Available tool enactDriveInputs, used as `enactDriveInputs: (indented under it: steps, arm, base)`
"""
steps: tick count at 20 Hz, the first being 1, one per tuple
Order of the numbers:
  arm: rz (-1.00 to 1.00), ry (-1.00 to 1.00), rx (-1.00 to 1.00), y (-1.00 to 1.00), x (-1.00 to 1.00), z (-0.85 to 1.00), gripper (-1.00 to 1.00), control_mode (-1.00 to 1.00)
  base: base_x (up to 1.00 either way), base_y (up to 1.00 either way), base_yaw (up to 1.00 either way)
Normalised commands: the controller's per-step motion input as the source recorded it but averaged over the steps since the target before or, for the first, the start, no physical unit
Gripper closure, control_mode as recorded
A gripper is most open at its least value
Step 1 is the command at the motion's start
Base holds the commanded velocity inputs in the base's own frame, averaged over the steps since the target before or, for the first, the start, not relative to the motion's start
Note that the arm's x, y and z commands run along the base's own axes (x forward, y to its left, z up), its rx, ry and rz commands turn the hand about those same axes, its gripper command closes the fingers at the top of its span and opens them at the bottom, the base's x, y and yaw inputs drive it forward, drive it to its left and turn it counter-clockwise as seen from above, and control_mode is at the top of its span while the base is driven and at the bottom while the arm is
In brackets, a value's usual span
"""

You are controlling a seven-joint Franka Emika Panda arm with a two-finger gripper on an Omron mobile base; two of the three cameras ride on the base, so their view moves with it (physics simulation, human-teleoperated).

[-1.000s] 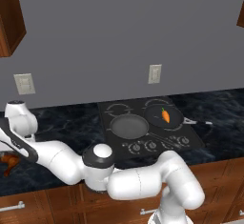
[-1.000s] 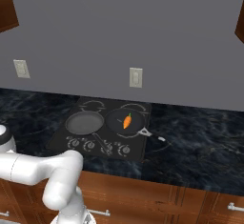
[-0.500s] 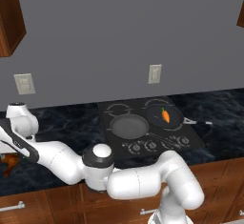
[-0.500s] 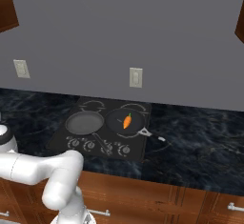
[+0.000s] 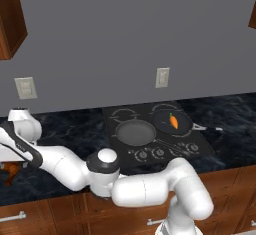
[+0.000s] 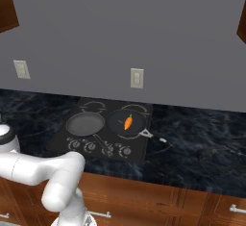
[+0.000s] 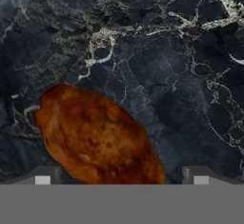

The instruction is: Place both pans onto different burners. Then place the carrot and the chicken drumstick on different pans.

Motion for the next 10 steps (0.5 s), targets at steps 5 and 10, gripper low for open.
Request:
enactDriveInputs:
  steps: [5, 10]
  arm:
    - [0.01, 0.0, -0.01, 0.01, -0.03, 0.0, -1.0, -1.0]
    - [0.01, 0.0, -0.05, 0.0, -0.18, -0.02, -1.0, -1.0]
  base:
    - [0.0, 0.0, 0.0]
    - [0.0, 0.0, 0.0]
